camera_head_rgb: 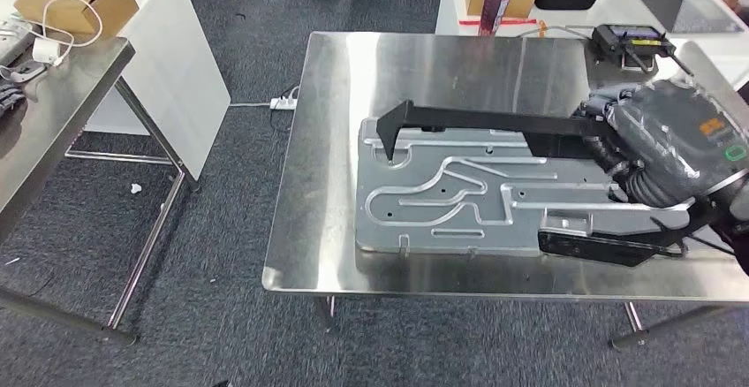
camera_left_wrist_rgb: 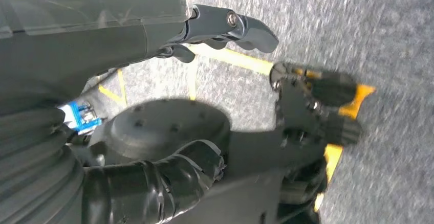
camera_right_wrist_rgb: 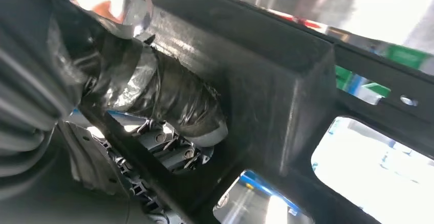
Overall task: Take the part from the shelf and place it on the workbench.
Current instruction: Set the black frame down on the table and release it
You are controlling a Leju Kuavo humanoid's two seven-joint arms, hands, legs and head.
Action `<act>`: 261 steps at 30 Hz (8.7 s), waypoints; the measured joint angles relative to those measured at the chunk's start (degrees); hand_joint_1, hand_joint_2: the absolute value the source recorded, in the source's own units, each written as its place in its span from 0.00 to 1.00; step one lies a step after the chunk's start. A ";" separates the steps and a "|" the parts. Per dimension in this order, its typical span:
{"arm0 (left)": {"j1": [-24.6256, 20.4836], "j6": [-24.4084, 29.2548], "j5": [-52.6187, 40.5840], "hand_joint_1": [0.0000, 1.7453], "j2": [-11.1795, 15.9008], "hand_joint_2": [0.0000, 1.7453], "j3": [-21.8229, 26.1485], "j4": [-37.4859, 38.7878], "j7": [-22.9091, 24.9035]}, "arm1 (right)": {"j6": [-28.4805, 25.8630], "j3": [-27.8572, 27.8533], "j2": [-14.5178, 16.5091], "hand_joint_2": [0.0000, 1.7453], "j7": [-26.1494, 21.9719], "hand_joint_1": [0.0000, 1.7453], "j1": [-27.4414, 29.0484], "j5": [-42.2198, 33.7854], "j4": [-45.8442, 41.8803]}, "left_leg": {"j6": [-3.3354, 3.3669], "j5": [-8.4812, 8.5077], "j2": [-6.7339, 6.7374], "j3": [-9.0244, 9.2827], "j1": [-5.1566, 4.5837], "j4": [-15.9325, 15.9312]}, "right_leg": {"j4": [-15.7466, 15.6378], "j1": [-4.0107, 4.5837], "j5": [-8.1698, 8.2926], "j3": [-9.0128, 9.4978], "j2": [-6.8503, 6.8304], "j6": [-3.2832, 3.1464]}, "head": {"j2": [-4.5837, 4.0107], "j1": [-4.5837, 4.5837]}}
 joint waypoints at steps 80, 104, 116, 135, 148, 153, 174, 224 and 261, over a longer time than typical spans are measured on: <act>0.10 0.28 -0.56 0.00 -0.22 1.00 1.37 0.01 -2.05 | -14.80 -7.10 11.92 0.75 0.37 0.75 23.22 50.68 25.34 | -3.01 5.24 1.16 -1.05 3.71 -4.48 | -1.73 -3.04 -3.68 5.15 -0.98 5.23 | 0.00 -0.63; -0.01 0.51 -0.79 0.00 -0.61 0.00 1.41 0.01 0.45 | -17.85 -3.93 21.65 0.00 -0.50 0.00 30.75 54.48 32.25 | -3.06 5.19 1.18 -0.93 3.74 -4.40 | -1.73 -3.03 -3.68 5.34 -0.97 5.24 | 0.00 -0.62; -0.01 1.07 -0.23 0.00 -0.62 0.00 1.82 0.01 0.35 | -17.89 -3.91 23.12 0.00 -0.49 0.00 31.91 54.53 33.76 | -3.06 5.19 1.17 -0.92 3.74 -4.34 | -1.73 -3.03 -3.67 5.37 -0.97 5.24 | 0.00 -0.62; 0.00 1.57 0.50 0.00 -0.75 0.00 2.90 0.01 -0.82 | -25.35 -3.87 25.75 0.00 -2.28 0.00 32.15 56.65 34.05 | -3.06 5.19 1.17 -0.90 3.74 -4.31 | -1.73 -3.02 -3.67 5.44 -0.97 5.24 | 0.00 -0.62; 0.00 1.65 0.67 0.00 -0.85 0.00 3.22 0.01 -0.85 | -24.73 -1.60 26.36 0.00 -2.68 0.00 32.05 55.49 19.62 | -3.05 5.17 1.17 -0.78 3.74 -4.31 | -1.73 -3.03 -3.67 5.50 -0.98 5.25 | 0.00 -0.62; 0.00 1.65 0.67 0.00 -0.85 0.00 3.25 0.01 -0.85 | -24.72 -1.07 26.36 0.00 -2.68 0.00 32.05 55.47 18.62 | -3.05 5.17 1.17 -0.65 3.74 -4.31 | -1.74 -3.03 -3.66 5.62 -0.98 5.25 | 0.00 -0.62; -0.07 2.72 -0.14 0.00 -0.85 0.50 3.25 0.01 2.96 | -26.20 7.92 26.22 0.00 -5.91 0.00 29.18 50.90 6.61 | -2.69 4.75 1.20 -0.18 3.56 -4.01 | -1.81 -3.21 -3.64 6.18 -0.96 5.35 | 0.00 -0.62; -0.25 6.80 -0.37 0.00 -1.43 1.00 3.39 0.01 5.97 | -43.12 31.32 20.93 0.00 -0.50 0.00 38.75 39.57 8.00 | -1.25 5.28 1.61 -2.28 2.45 -2.24 | 1.67 -0.13 -4.58 4.08 0.57 2.33 | 0.00 -0.54; -0.41 6.63 -0.85 0.00 -1.67 1.00 3.64 0.01 6.40 | -48.29 36.58 22.33 0.00 4.79 0.00 40.13 28.41 22.04 | -2.81 -3.60 2.17 -4.75 2.30 6.36 | -2.13 0.08 -1.21 3.38 -0.32 -0.30 | 0.00 -0.38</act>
